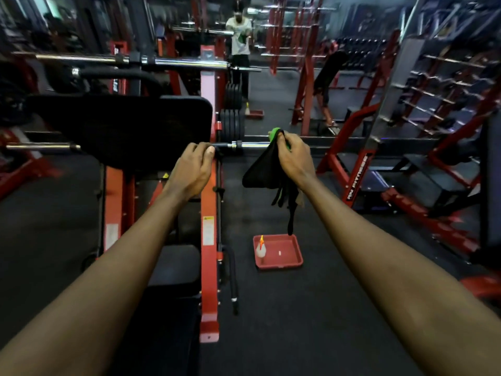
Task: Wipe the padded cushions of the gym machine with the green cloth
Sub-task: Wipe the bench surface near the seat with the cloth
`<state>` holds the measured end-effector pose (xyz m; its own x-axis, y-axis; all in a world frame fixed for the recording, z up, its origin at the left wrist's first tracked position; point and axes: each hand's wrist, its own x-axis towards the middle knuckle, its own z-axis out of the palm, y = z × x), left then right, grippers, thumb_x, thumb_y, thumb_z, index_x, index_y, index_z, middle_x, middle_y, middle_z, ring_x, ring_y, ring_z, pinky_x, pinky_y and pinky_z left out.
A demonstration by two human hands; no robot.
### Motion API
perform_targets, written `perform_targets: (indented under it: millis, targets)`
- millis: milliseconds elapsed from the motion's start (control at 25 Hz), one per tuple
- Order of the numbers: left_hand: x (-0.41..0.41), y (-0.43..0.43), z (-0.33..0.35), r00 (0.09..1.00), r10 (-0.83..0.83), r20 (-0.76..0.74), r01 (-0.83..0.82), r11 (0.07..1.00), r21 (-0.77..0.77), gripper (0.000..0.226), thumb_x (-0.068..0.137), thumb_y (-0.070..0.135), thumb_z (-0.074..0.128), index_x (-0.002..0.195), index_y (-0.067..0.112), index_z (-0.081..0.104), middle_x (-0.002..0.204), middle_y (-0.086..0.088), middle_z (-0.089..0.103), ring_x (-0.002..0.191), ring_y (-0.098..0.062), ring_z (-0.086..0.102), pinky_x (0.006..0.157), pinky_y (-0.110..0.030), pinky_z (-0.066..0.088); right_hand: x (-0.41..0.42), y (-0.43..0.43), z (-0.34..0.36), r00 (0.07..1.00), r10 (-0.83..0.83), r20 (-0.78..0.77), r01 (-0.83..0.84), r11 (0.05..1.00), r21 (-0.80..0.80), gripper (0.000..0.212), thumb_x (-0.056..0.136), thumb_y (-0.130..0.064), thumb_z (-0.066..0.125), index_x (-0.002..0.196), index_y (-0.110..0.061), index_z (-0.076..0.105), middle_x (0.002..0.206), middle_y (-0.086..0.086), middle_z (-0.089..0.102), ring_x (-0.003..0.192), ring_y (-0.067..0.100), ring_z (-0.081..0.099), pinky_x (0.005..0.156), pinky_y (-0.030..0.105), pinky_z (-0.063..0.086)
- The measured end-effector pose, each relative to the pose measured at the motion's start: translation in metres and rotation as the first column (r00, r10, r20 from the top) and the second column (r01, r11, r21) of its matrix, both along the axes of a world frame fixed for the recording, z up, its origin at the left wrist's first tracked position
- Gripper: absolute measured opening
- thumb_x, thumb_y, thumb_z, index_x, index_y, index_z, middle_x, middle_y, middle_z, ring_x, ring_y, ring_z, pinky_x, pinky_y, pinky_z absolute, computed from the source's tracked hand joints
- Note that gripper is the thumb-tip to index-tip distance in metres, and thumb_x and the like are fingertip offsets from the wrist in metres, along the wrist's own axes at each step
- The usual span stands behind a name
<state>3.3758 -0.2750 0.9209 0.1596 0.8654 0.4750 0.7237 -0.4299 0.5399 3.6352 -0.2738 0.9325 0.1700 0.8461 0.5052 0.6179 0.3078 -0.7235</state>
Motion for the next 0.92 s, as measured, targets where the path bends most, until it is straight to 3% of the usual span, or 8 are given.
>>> perform_targets:
  millis: [240, 440, 560, 680, 920]
  targets:
    - [0.037, 0.009, 0.022, 0.999, -0.052, -0.009, 0.052, 0.999, 0.013, 0.037, 0.108, 0.032, 0.036, 0.127, 0.010, 0.060, 0.117, -0.018, 0.057, 0.115, -0.037, 0.055, 0.102, -0.046, 0.042, 0.041, -0.017, 0.014, 0.997, -0.072, -0.018, 0.073, 0.997, 0.020, 0.033, 0.105, -0.033, 0.046, 0.121, -0.018, 0.071, 0.121, -0.001, 0.069, 0.110, 0.010, 0.061, 0.090, 0.021, 0.042]
    - [0.100, 0.016, 0.033, 0.991, -0.130, -0.035, 0.131, 0.991, 0.026, 0.051, 0.102, 0.045, 0.028, 0.120, 0.010, 0.061, 0.112, -0.018, 0.060, 0.111, -0.039, 0.056, 0.100, -0.048, 0.044, 0.105, -0.037, 0.029, 0.985, -0.174, 0.006, 0.174, 0.984, 0.048, 0.032, 0.106, -0.032, 0.046, 0.110, -0.014, 0.072, 0.111, 0.000, 0.069, 0.102, 0.014, 0.061, 0.082, 0.021, 0.037]
    - [0.165, 0.015, 0.039, 0.975, -0.216, -0.045, 0.217, 0.976, 0.022, 0.054, 0.100, 0.049, 0.026, 0.117, 0.011, 0.060, 0.110, -0.017, 0.059, 0.109, -0.039, 0.056, 0.099, -0.049, 0.044, 0.169, -0.061, 0.034, 0.960, -0.281, 0.010, 0.280, 0.958, 0.058, 0.033, 0.105, -0.032, 0.047, 0.113, -0.012, 0.071, 0.111, 0.002, 0.069, 0.101, 0.017, 0.062, 0.083, 0.023, 0.039]
    - [0.248, 0.008, 0.046, 0.942, -0.331, -0.060, 0.332, 0.943, 0.024, 0.043, 0.107, 0.039, 0.032, 0.119, 0.009, 0.059, 0.112, -0.018, 0.058, 0.111, -0.038, 0.055, 0.100, -0.050, 0.043, 0.243, -0.096, 0.034, 0.911, -0.412, -0.003, 0.412, 0.910, 0.040, 0.034, 0.104, -0.034, 0.046, 0.117, -0.014, 0.069, 0.116, 0.007, 0.070, 0.109, 0.023, 0.063, 0.089, 0.029, 0.043]
    - [0.421, -0.033, 0.043, 0.801, -0.586, -0.123, 0.593, 0.804, 0.032, 0.043, 0.108, 0.036, 0.032, 0.122, 0.006, 0.060, 0.112, -0.022, 0.059, 0.113, -0.041, 0.056, 0.101, -0.049, 0.043, 0.378, -0.199, 0.036, 0.792, -0.610, 0.009, 0.610, 0.792, 0.033, 0.027, 0.104, -0.035, 0.045, 0.109, -0.018, 0.066, 0.108, 0.005, 0.071, 0.098, 0.022, 0.062, 0.078, 0.029, 0.040]
